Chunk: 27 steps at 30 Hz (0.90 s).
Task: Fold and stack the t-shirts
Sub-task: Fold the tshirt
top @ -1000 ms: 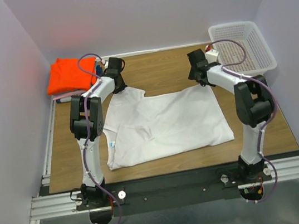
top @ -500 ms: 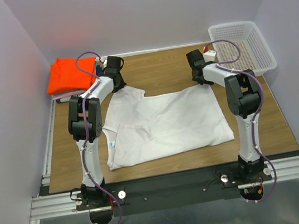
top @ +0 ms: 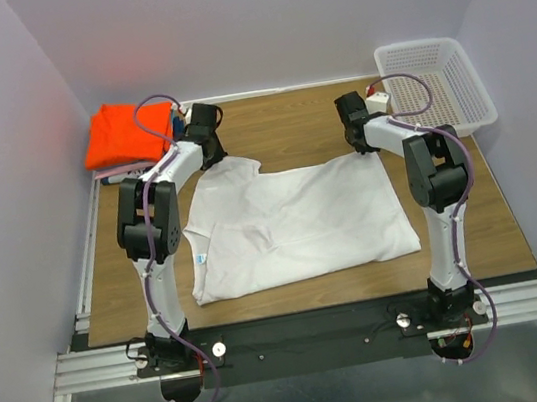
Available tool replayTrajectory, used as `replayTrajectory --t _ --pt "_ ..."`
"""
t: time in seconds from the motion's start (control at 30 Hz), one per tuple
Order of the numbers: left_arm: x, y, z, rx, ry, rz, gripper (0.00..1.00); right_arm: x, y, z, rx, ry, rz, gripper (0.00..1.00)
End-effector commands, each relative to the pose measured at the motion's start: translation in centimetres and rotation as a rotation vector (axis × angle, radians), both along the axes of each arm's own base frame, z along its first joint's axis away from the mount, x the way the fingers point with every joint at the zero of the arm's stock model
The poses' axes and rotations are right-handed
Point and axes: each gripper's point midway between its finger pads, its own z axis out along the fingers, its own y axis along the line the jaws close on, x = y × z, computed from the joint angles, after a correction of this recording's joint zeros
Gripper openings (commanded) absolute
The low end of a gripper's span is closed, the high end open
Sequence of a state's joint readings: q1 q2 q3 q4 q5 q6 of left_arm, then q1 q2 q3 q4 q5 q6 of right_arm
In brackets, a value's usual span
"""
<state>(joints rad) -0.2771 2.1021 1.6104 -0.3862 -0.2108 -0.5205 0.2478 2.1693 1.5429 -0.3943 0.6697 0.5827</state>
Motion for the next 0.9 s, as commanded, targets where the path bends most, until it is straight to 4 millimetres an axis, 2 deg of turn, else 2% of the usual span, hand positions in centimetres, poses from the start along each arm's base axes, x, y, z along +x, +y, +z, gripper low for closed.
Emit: replayTrajectory --t 0.0,0.03,0.1,0.13,0.17,0.23,0.3,0.33,0.37,0.4,0.5,0.53,0.57,0.6,0.63,0.7,0.73,0.8,0.83,0.87 --pt "-0.6 -0.5 2.3 -0.02 -0.046 -0.007 0.0 -0.9 -0.3 -0.1 -0.023 0.029 0.004 0.01" --pt "-0.7 -0.4 2.8 -0.018 -0.056 -0.003 0.0 -0.6 -0.1 0.3 -0.025 0.029 0.027 0.01" --pt "-1.4 -0.3 2.5 -0.019 -0.045 0.002 0.0 -0.4 0.3 0.6 -0.012 0.033 0.063 0.01" --pt "-1.5 -0.3 3.2 -0.024 -0.061 0.004 0.0 -0.4 0.5 1.5 -0.011 0.019 0.072 0.01" --pt "-2.1 -0.3 2.7 -0.023 -0.049 0.003 0.0 -0.7 0.5 1.5 -0.009 0.021 0.074 0.01" --pt "-2.7 -0.3 3.4 -0.033 -0.065 0.01 0.0 -1.2 0.4 2.2 -0.001 0.008 0.075 0.01" --pt "-3.9 -0.3 2.7 -0.034 -0.047 0.012 0.0 -2.0 0.4 3.0 0.011 -0.005 0.081 0.01" --pt "-4.1 -0.3 3.6 -0.043 -0.07 0.013 0.0 -2.3 0.5 3.2 0.016 -0.01 0.09 0.01" --pt "-4.9 -0.2 2.9 -0.039 -0.053 0.015 0.0 -2.5 0.6 4.2 0.025 -0.028 0.094 0.01" --pt "-5.3 -0.2 3.0 -0.041 -0.055 0.014 0.0 -3.3 0.6 3.8 0.029 -0.015 0.098 0.01" --pt "-7.1 -0.1 3.4 -0.051 -0.062 0.025 0.0 -4.2 0.9 4.7 0.052 -0.029 0.12 0.01" --pt "-7.6 -0.4 4.5 -0.064 -0.086 0.025 0.0 -4.8 1.0 4.3 0.061 -0.016 0.129 0.01" --pt "-8.6 -0.2 4.0 -0.059 -0.075 0.029 0.0 -4.9 1.1 5.1 0.074 -0.034 0.135 0.01" --pt "-9.1 -0.4 4.0 -0.061 -0.077 0.031 0.0 -5.6 1.2 4.8 0.084 -0.023 0.143 0.01" --pt "-9.6 -0.2 5.1 -0.073 -0.102 0.048 0.0 -5.8 1.2 4.9 0.09 -0.027 0.144 0.01" --pt "-11.0 -0.2 4.7 -0.079 -0.091 0.044 0.0 -6.3 1.1 5.1 0.093 -0.028 0.146 0.01" --pt "-11.5 -0.3 5.7 -0.082 -0.114 0.045 0.0 -6.8 1.0 5.3 0.093 -0.03 0.151 0.01" --pt "-12.9 0.0 5.3 -0.088 -0.102 0.066 0.0 -7.5 1.0 5.4 0.099 -0.027 0.158 0.01" --pt "-13.4 -0.1 6.3 -0.102 -0.128 0.069 0.0 -7.7 1.0 6.1 0.105 -0.045 0.16 0.01" --pt "-13.9 -0.2 6.5 -0.107 -0.133 0.066 0.0 -8.4 0.8 5.7 0.104 -0.032 0.158 0.01"
